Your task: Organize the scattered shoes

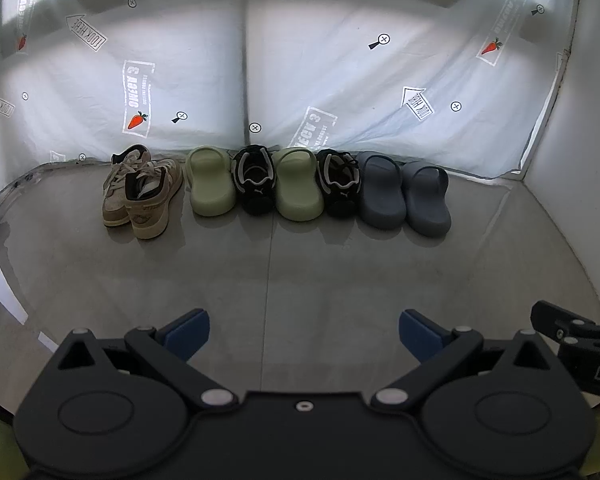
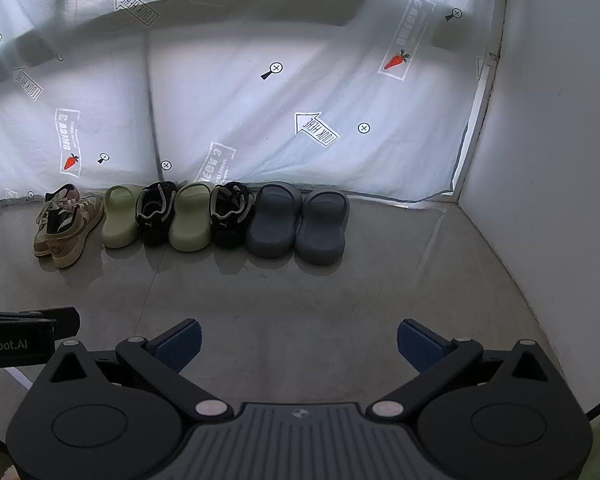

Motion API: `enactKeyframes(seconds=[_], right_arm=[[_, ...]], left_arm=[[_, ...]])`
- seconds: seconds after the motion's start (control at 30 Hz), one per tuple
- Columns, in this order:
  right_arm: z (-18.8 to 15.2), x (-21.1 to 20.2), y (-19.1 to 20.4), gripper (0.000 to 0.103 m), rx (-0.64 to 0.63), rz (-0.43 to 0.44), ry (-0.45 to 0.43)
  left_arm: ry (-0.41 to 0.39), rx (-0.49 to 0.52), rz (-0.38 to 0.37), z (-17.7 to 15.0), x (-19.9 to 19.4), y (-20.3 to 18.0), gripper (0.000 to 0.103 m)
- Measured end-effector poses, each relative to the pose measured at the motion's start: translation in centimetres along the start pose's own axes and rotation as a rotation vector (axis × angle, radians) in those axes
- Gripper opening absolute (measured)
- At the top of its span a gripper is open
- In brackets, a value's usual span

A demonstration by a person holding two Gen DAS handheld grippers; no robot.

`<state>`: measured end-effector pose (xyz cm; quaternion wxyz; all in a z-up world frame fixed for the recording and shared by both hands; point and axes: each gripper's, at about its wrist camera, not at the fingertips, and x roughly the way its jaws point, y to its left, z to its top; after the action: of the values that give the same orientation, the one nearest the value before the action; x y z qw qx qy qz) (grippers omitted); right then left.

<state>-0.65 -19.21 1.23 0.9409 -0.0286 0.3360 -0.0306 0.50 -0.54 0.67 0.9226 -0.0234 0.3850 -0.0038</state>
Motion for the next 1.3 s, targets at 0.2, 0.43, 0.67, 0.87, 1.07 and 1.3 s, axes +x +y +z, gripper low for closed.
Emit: enactKeyframes(seconds=[0.2, 0.43, 0.67, 0.87, 1.07, 1.3], right_arm=[[0.0, 0.0, 0.0, 0.103, 0.002, -0.003, -0.001], [0.1, 0.1, 0.2, 0.103, 0.002, -0.002, 0.001], [0.4, 0.6, 0.3, 0.103, 0.009, 0.006, 0.018], [0.9, 1.5, -0.1, 0.103, 0.031, 0.032, 0.036], [2.3, 2.6, -1.5, 0.103, 0.079, 0.063, -0.006], [6.1, 5.2, -5.4, 0.103, 0.186, 0.125, -0.122]], left_arm=[[0.001, 0.002, -0.001, 0.1, 0.0, 0.0, 0.102], [0.003, 0.007, -0.004, 0.1, 0.2, 0.2, 0.102], [0.024, 0.008, -0.015, 0.3, 0.8, 0.0, 0.102], [0.045, 0.017, -0.034, 1.1, 1.9, -0.5, 0.101], [0.034, 0.030, -0.070, 3.2, 3.8, -1.8, 0.092], [-0.001, 0.050, -0.137, 6.2, 8.0, -4.8, 0.089]])
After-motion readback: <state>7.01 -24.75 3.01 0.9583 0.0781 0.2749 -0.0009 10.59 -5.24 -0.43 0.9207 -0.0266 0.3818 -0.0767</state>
